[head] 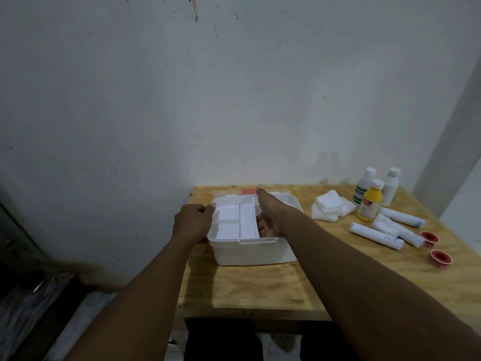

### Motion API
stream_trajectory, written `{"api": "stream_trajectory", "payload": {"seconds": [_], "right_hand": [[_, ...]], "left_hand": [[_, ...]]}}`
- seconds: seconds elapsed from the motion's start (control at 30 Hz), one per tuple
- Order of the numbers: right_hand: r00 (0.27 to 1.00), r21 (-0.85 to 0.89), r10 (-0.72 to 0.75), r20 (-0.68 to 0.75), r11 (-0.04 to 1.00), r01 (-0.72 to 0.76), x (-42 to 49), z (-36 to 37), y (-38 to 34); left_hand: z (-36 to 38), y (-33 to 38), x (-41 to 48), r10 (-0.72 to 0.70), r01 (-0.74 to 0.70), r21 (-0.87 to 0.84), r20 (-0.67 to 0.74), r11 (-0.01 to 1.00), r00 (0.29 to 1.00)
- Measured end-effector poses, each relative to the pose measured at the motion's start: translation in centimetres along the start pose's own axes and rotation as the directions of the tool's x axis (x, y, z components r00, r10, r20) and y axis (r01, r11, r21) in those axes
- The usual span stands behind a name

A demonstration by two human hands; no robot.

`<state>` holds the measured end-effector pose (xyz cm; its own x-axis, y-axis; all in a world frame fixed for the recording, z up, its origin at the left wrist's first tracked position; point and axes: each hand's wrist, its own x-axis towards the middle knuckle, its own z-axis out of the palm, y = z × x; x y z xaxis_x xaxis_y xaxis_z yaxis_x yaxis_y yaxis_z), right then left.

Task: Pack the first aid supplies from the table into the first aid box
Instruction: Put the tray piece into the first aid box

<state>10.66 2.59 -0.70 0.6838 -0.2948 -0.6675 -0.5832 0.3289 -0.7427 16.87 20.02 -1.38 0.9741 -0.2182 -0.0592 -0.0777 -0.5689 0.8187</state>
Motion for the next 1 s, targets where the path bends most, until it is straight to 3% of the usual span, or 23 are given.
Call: {"api": "stream_trajectory", "payload": {"seconds": [0.3, 0.53, 0.6, 0.7, 0.77, 0.8, 0.9, 1.0], "right_hand": [[0.998, -0.123, -0.056, -0.028, 0.991, 0.052, -0.4, 0.1, 0.1], [0.976, -0.282, -0.215, -0.025, 0.938, 0.2, -4.1, -1.7, -0.7], [0.908, -0.368, -0.413, -0.077, 0.858, 0.359, -5.0, -3.0, -0.8], [0.633, -0.491, -0.728, -0.263, 0.666, 0.562, -6.2, -5.5, -1.1], [0.466, -0.624, -0.796, -0.386, 0.597, 0.504, -6.7, -8.1, -1.3], [0.438, -0.689, -0.8, -0.411, 0.587, 0.426, -6.9, -9.7, -1.2], [0.502, -0.792, -0.722, -0.476, 0.6, 0.113, -6.8, -14.8, 0.2], [0.552, -0.829, -0.657, -0.513, 0.546, -0.122, -6.7, -18.7, 2.8]], "left_hand": [[-0.2, 0.1, -0.2, 0.024, -0.024, -0.001, 0.005, 1.0, 1.0], [-0.3, 0.3, 0.0, 0.074, -0.073, 0.038, -0.004, 0.997, 0.997], [-0.1, 0.3, 0.1, 0.087, -0.087, 0.04, -0.004, 0.995, 0.996], [0.1, 0.6, 0.0, 0.089, -0.089, 0.037, -0.007, 0.995, 0.996], [0.3, 0.8, -0.1, 0.085, -0.085, 0.033, -0.016, 0.996, 0.996], [0.4, 0.9, -0.2, 0.085, -0.085, 0.034, -0.012, 0.996, 0.996], [1.0, 1.3, -0.4, 0.088, -0.088, 0.02, 0.009, 0.996, 0.996], [1.6, 1.5, -0.5, 0.097, -0.097, -0.006, 0.019, 0.995, 0.995]]}}
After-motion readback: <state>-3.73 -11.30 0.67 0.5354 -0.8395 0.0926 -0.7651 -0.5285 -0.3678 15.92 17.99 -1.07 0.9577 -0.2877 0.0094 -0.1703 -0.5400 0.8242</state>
